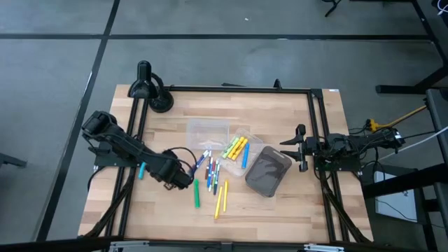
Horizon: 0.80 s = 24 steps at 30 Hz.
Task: Pick & Place Markers
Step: Put the light blue highlighter pen into the right transparent bin
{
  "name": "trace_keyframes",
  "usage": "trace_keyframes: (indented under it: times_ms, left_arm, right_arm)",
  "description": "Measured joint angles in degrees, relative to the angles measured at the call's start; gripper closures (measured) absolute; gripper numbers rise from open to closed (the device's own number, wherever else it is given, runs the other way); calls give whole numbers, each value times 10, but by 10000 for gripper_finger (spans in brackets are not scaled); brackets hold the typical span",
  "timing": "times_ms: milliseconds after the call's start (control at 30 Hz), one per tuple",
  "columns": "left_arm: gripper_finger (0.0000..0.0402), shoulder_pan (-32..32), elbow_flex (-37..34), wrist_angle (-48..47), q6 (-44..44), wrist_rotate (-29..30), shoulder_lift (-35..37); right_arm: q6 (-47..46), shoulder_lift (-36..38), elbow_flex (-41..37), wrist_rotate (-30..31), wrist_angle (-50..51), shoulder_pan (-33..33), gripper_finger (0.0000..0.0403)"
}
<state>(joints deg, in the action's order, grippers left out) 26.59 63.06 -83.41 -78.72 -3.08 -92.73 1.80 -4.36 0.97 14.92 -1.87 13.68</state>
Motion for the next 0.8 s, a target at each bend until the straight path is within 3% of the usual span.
trace_keyframes:
  times_ms: [133,233,567,800]
  left_arm:
    - [324,-2,-49,37,18,-80,0]
    - [325,-5,-86,69,6,-108,12]
    - [313,-9,-217,190,-48,-187,67]
    - [290,-6,-250,212,-20,-193,74]
  right_arm:
    - [0,0,0,0,0,0,251]
    - [0,0,0,0,0,0,251]
    - [0,0,0,0,0,0,251]
    - [0,0,0,0,0,0,251]
